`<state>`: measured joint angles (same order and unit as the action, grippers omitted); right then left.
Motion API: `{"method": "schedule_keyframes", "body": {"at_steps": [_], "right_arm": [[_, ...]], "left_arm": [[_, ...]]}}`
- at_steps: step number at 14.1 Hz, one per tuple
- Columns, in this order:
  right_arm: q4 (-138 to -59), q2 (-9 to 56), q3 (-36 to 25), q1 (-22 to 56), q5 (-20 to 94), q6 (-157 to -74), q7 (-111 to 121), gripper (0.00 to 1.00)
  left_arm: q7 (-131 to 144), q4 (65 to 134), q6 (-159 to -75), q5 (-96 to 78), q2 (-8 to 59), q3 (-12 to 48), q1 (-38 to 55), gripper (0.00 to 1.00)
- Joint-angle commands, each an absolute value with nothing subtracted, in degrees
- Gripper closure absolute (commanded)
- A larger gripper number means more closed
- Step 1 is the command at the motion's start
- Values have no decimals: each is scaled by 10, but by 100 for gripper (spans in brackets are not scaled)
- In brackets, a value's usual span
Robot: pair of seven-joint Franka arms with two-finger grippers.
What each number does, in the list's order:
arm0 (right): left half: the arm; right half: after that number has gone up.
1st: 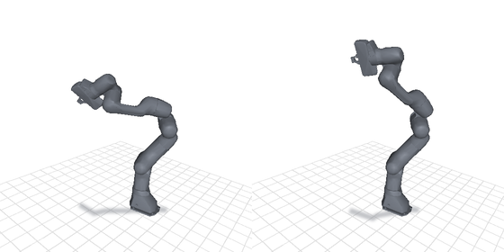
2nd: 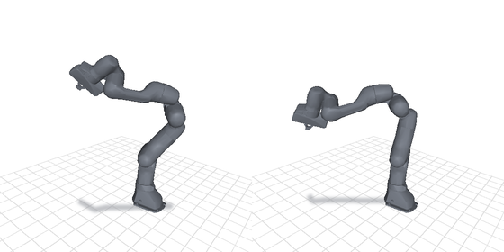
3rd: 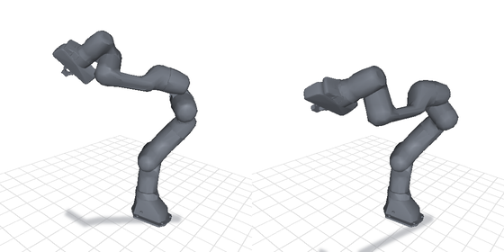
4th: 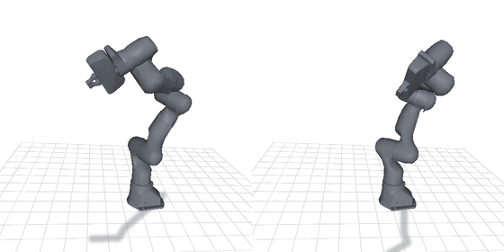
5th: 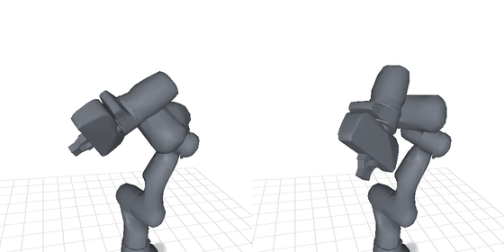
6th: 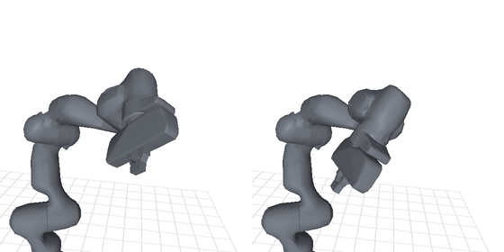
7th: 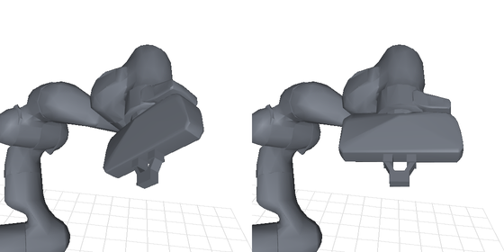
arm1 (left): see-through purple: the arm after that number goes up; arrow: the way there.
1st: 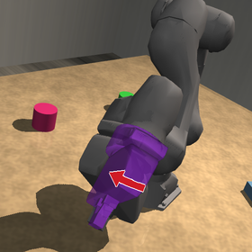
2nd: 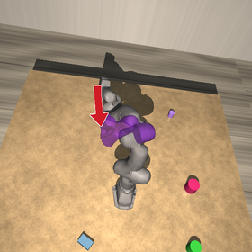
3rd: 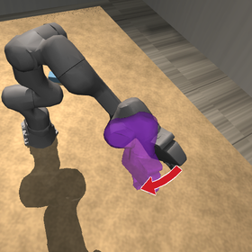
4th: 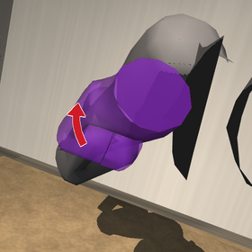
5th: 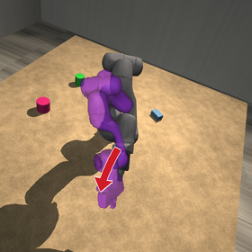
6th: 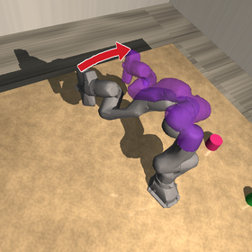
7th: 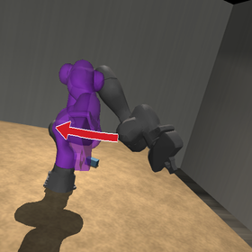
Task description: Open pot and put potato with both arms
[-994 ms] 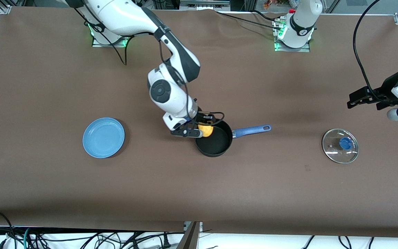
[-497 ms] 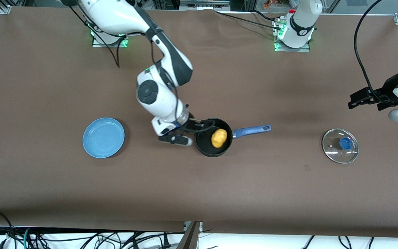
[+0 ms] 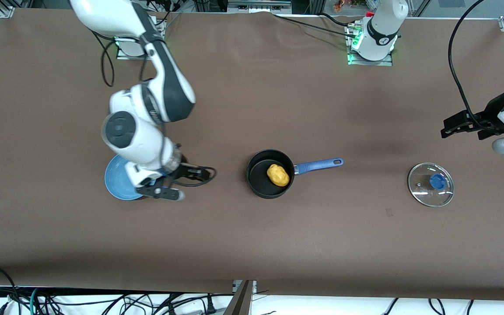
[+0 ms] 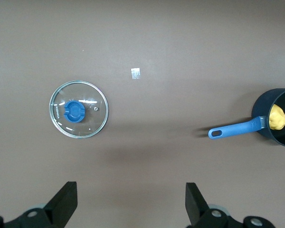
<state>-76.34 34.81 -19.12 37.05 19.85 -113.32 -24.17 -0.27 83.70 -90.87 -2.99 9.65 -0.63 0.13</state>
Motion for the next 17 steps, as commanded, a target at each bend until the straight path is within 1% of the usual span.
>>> {"method": "schedule_keyframes", "body": {"at_steps": [1,3,6,7,9,10,11,12,13,16,17], "right_arm": [[-776,284,-230,375,192,-1054,-220,0],[-788,233,-270,375,191,-980,-192,0],[-798,170,-307,375,158,-911,-157,0],[-811,149,-306,376,131,-904,-149,0],[-867,86,-295,374,67,-911,-147,0],[-894,57,-285,360,49,-920,-137,0],[-917,27,-256,325,41,-923,-115,0],[-931,3,-212,277,35,-923,-104,0],[-940,-16,-179,240,26,-922,-98,0],[-975,-59,-108,169,2,-923,-82,0],[-981,-66,-99,155,2,-923,-75,0]], "left_arm": [[3,818,-898,-17,105,-3,2,0],[3,818,-898,-17,105,-3,2,0],[3,818,-897,-18,105,-3,1,0],[3,818,-898,-19,105,-4,1,0],[3,818,-898,-18,105,-4,1,0],[2,818,-898,-18,105,-4,1,0],[2,818,-897,-18,105,-4,1,0],[2,818,-898,-19,105,-4,1,0],[2,818,-898,-19,106,-4,1,0],[2,818,-898,-21,108,-4,0,0],[2,818,-897,-20,108,-4,1,0]]}}
